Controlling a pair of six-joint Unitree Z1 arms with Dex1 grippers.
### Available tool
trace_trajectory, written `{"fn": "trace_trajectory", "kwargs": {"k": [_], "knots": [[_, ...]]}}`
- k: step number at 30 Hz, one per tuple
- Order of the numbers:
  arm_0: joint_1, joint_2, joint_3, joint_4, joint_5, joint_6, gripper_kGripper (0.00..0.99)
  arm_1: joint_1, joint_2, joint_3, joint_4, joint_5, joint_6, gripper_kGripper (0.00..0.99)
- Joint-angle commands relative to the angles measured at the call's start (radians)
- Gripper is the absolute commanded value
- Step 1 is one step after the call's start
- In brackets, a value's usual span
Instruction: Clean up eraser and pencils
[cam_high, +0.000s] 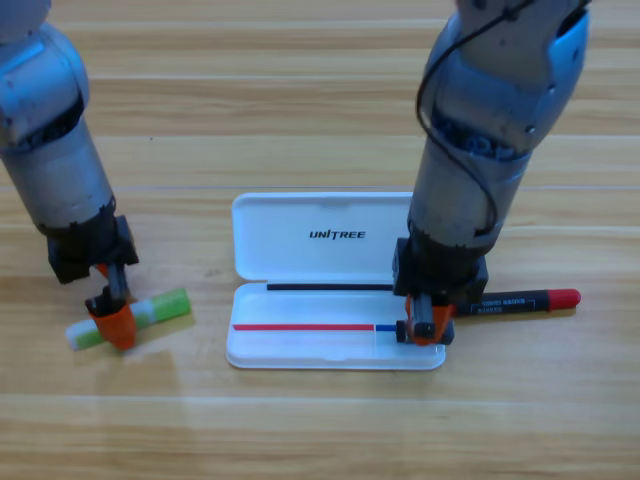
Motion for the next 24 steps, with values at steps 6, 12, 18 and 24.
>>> {"fn": "trace_trajectory", "kwargs": {"k": [6, 12, 18, 24], "knots": [[0.016, 0.049, 0.06, -0.065, -0.002, 0.003, 0.917, 0.008, 0.111, -0.031, 0.006, -0.017, -0.007, 0.0], [0.016, 0.06, 0.06, -0.068, -0.007, 0.009, 0.796, 0.0, 0.115, -0.041, -0.003, -0.022, -0.007, 0.0], [0.016, 0.068, 0.058, -0.067, -0.034, 0.023, 0.612, -0.009, 0.123, -0.05, -0.011, -0.037, -0.012, 0.0], [0.016, 0.078, 0.05, -0.058, -0.069, 0.066, 0.299, -0.011, 0.122, -0.048, -0.017, -0.042, -0.012, 0.104]]}}
